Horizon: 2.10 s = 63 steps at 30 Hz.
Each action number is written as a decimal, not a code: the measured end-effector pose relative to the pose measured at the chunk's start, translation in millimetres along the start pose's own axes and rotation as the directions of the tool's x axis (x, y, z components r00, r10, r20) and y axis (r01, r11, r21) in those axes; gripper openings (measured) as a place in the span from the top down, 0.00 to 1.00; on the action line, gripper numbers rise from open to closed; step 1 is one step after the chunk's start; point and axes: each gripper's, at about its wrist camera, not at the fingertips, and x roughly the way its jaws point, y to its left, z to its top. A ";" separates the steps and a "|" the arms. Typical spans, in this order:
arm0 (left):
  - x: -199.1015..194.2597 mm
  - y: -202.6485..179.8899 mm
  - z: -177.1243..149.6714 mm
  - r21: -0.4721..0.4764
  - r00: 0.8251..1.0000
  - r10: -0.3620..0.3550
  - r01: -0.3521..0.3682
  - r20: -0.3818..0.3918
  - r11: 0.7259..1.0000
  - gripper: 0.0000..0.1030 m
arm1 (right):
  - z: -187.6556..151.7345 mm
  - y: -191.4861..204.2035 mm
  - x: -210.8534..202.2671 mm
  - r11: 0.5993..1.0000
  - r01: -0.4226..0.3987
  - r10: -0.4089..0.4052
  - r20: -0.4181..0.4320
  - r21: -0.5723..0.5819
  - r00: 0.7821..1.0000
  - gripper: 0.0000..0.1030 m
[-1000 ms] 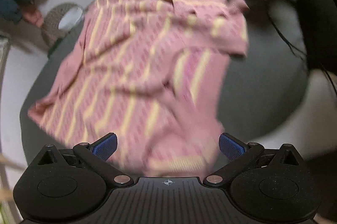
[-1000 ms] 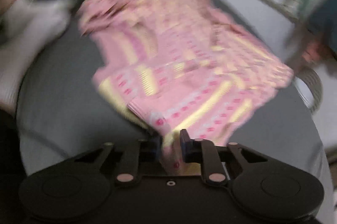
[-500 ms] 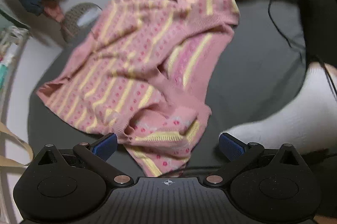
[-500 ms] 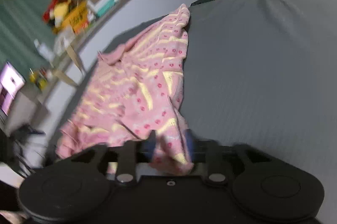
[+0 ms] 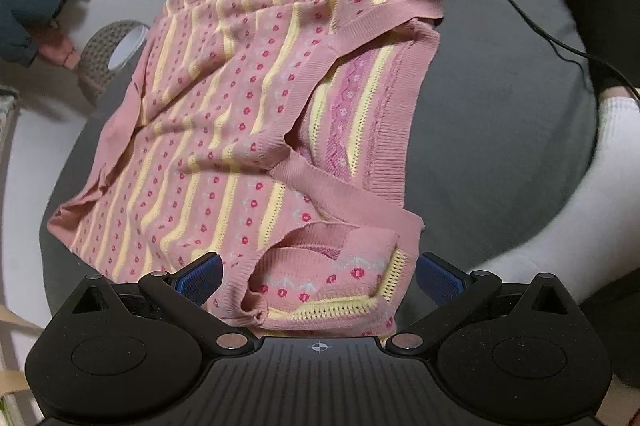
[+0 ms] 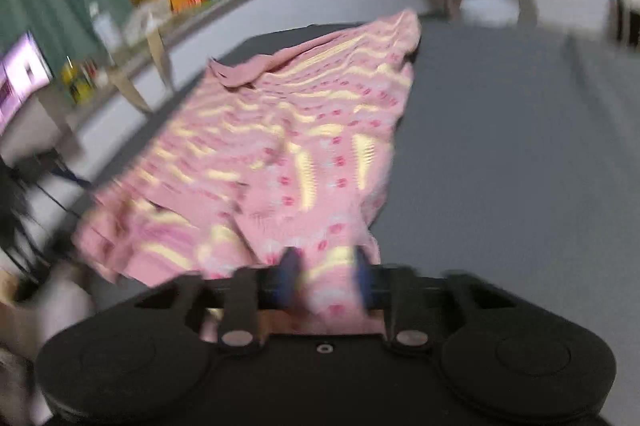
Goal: Fold clothes
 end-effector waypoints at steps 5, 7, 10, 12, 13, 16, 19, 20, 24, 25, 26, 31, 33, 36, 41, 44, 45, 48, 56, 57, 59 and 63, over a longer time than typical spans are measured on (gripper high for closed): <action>3.2 2.0 -2.9 -0.013 1.000 0.005 -0.006 -0.012 1.000 0.00 | 1.7 -17.0 -28.5 0.987 0.075 -0.098 0.163 0.143 0.982 0.95; 3.1 1.3 -5.7 -0.015 1.000 0.006 -0.006 -0.020 1.000 0.00 | -10.3 -42.9 -49.0 0.925 0.166 -0.251 0.224 0.341 0.942 0.96; 2.9 -0.5 -10.9 -0.012 1.000 0.008 -0.008 -0.028 1.000 0.00 | -28.3 -80.9 -78.5 0.753 0.243 -0.474 0.248 0.611 0.845 0.97; 3.7 -3.2 -12.7 -0.002 1.000 0.010 -0.010 -0.028 1.000 0.00 | -40.7 -96.7 -85.6 0.673 0.237 -0.532 0.236 0.701 0.813 0.97; 4.3 -5.2 -13.4 0.008 1.000 0.010 -0.010 -0.027 1.000 0.00 | -43.7 -101.1 -86.2 0.655 0.219 -0.531 0.235 0.724 0.814 0.97; 6.9 -12.4 -14.4 0.066 0.999 0.019 -0.016 -0.032 0.998 0.00 | -40.6 -94.9 -84.7 0.656 0.234 -0.566 0.262 0.718 0.782 0.97; 8.9 -17.7 -13.9 0.116 0.999 0.036 -0.032 -0.031 0.993 0.00 | -38.1 -91.3 -87.9 0.659 0.247 -0.603 0.304 0.710 0.738 0.97; 9.1 -17.2 -13.4 0.114 0.999 0.035 -0.031 -0.030 0.993 0.00 | -38.3 -91.5 -90.1 0.660 0.247 -0.611 0.316 0.709 0.726 0.98; 9.4 -14.6 -12.3 0.099 0.999 0.035 -0.033 -0.025 0.995 0.00 | -43.3 -98.7 -99.2 0.624 0.284 -0.669 0.311 0.727 0.675 0.98; 9.7 -13.7 -13.4 0.094 0.999 0.039 -0.036 -0.025 0.995 0.00 | -44.6 -104.2 -99.5 0.609 0.289 -0.678 0.296 0.739 0.673 0.98; 10.4 -12.8 -15.3 0.094 0.999 0.042 -0.039 -0.024 0.995 0.00 | -44.0 -108.6 -96.6 0.600 0.300 -0.680 0.274 0.742 0.681 0.98; 12.7 -14.7 -21.4 0.148 0.997 0.074 -0.068 -0.029 0.987 0.00 | -36.7 -115.8 -67.4 0.598 0.364 -0.639 0.149 0.714 0.755 0.93; 15.2 -16.4 -25.4 0.186 0.993 0.107 -0.096 -0.050 0.978 0.00 | -32.7 -108.3 -66.8 0.603 0.405 -0.653 0.133 0.687 0.746 0.85; 11.8 -15.7 -28.7 0.190 0.993 0.109 -0.098 -0.054 0.977 0.00 | -25.4 -84.3 -78.1 0.611 0.491 -0.722 0.183 0.621 0.667 0.64; 0.4 -10.2 -17.6 0.101 0.997 0.073 -0.072 -0.008 0.992 0.01 | -5.5 -33.0 -79.3 0.645 0.631 -0.764 0.351 0.430 0.542 0.42; 10.3 -9.3 -2.2 -0.054 0.998 0.011 -0.014 -0.057 0.998 0.19 | 0.9 -14.1 -59.0 0.749 0.574 -0.663 0.389 0.332 0.640 0.42; 16.5 -10.6 0.3 -0.076 0.996 0.011 -0.018 -0.093 0.997 0.32 | 3.3 -9.8 -51.6 0.780 0.549 -0.626 0.389 0.300 0.676 0.42; 32.2 0.6 -1.3 -0.204 0.985 -0.053 0.019 -0.166 0.979 0.75 | 6.8 3.8 -35.9 0.823 0.530 -0.565 0.389 0.204 0.728 0.42; -8.1 75.5 -90.8 -0.708 0.986 -0.007 -0.115 -0.168 0.697 0.95 | 8.3 34.6 -40.8 0.895 0.438 -0.431 0.406 0.081 0.806 0.42; -14.7 82.7 -110.9 -0.750 0.982 0.021 -0.158 -0.189 0.642 0.95 | 9.6 38.1 -39.2 0.902 0.425 -0.416 0.410 0.075 0.812 0.42; -21.2 95.9 -148.2 -0.814 0.971 0.051 -0.225 -0.235 0.536 0.95 | 10.1 48.2 -33.6 0.918 0.394 -0.374 0.416 0.042 0.829 0.42; -23.6 105.3 -200.3 -0.847 0.942 0.091 -0.329 -0.322 0.417 0.95 | 3.2 80.5 -13.1 0.943 0.301 -0.230 0.373 -0.143 0.899 0.40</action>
